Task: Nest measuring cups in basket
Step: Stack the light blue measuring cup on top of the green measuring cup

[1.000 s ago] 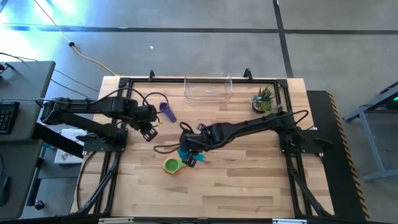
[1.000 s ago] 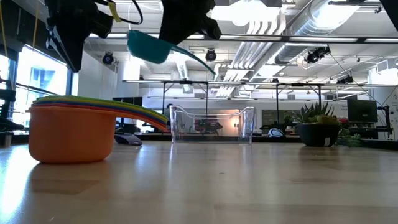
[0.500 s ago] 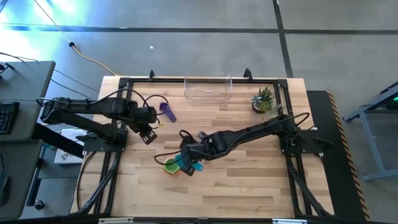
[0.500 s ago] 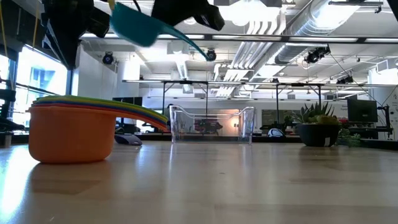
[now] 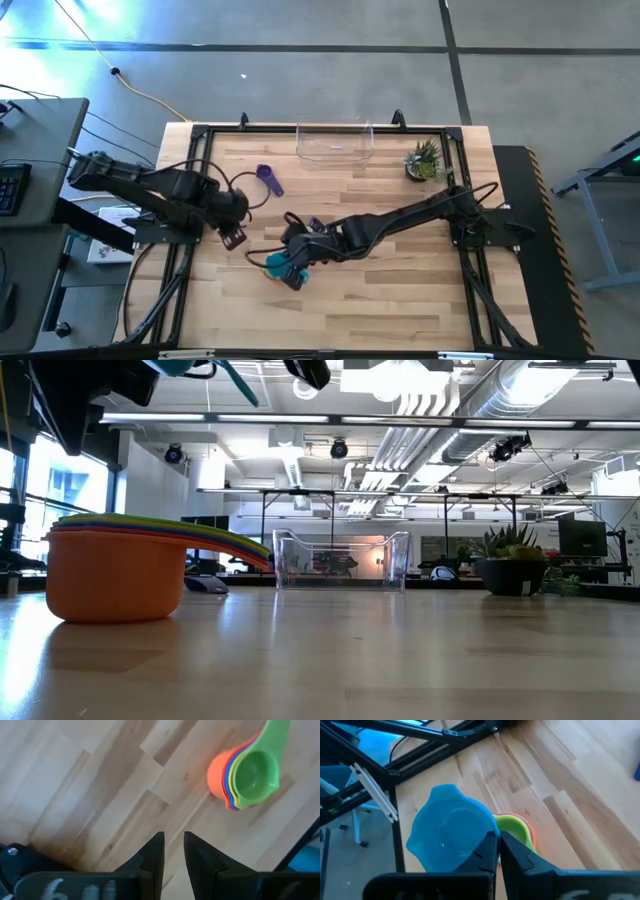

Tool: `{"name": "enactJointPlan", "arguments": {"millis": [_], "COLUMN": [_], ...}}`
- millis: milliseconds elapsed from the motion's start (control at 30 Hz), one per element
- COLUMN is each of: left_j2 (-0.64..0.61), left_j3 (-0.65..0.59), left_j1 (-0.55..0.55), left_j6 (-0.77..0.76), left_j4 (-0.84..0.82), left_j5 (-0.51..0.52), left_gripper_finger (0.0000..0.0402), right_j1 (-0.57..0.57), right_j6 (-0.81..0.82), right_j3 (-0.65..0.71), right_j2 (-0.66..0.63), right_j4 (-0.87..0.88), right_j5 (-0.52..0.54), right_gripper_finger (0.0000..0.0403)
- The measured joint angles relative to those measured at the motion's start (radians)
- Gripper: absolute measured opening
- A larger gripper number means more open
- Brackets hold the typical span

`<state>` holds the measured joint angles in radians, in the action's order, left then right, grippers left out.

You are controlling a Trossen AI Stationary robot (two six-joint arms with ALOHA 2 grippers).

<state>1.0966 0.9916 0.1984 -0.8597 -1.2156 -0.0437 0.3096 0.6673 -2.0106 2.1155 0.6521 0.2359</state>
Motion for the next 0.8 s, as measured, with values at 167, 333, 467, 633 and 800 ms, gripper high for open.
{"name": "enactJointPlan", "arguments": {"millis": [167, 333, 467, 633, 800], "left_j2": [0.000, 0.000, 0.000, 0.000, 0.000], "left_j3": [0.000, 0.000, 0.000, 0.000, 0.000], "left_j1": [0.061, 0.101, 0.119, 0.119, 0.119], "left_j6": [-0.067, -0.198, -0.275, -0.358, -0.374], "left_j4": [0.000, 0.000, 0.000, 0.001, 0.001], "left_j5": [0.001, 0.002, 0.003, 0.004, 0.014], "left_gripper_finger": [0.0065, 0.0065, 0.0065, 0.0065, 0.0065], "right_j1": [-0.012, -0.044, -0.074, -0.116, -0.138], "right_j6": [-0.068, -0.162, -0.274, -0.320, -0.398], "right_j3": [0.000, 0.001, 0.001, -0.030, -0.097], "right_j2": [0.000, 0.000, 0.000, 0.003, 0.002], "right_j4": [0.001, -0.022, -0.074, -0.065, -0.006], "right_j5": [-0.005, -0.032, -0.085, -0.168, -0.170], "right_gripper_finger": [0.0000, 0.0000, 0.0000, 0.0000, 0.0000]}}
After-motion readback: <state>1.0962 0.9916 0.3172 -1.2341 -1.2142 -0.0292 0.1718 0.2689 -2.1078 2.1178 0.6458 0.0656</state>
